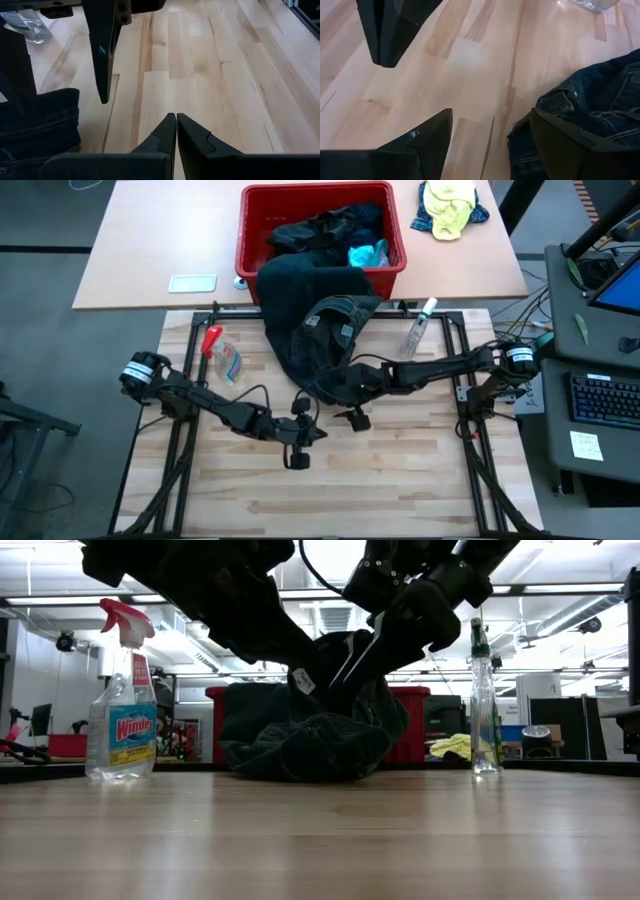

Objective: Fold Laundry from Bin
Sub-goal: Fold the blue pants

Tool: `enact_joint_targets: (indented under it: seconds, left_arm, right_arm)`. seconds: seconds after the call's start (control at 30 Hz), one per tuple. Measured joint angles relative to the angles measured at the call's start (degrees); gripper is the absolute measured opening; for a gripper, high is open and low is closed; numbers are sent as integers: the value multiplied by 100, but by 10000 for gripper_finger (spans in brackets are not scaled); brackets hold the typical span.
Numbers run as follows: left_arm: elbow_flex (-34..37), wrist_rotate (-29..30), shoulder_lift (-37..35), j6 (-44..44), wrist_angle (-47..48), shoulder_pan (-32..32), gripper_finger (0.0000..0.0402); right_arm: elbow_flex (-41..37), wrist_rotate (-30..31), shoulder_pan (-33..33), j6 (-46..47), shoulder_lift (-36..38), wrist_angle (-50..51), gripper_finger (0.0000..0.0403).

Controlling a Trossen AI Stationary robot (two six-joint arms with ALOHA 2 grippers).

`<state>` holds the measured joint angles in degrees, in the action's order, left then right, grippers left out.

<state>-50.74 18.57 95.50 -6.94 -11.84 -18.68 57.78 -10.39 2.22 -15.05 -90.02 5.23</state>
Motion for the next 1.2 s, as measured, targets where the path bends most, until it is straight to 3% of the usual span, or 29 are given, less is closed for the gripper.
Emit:
enact_joint_targets:
  seconds: [0.43,0.8,1.2]
  left_arm:
    - [87,-11,-2,22,-15,164,0]
    - [216,-608,-2,24,-272,413,0]
    - [216,-619,-2,67,-363,473,0]
  right_arm:
    - [0,4,86,-22,0,-4,254]
    - [0,1,194,-209,0,-170,254]
    - [0,-1,256,-205,0,-175,254]
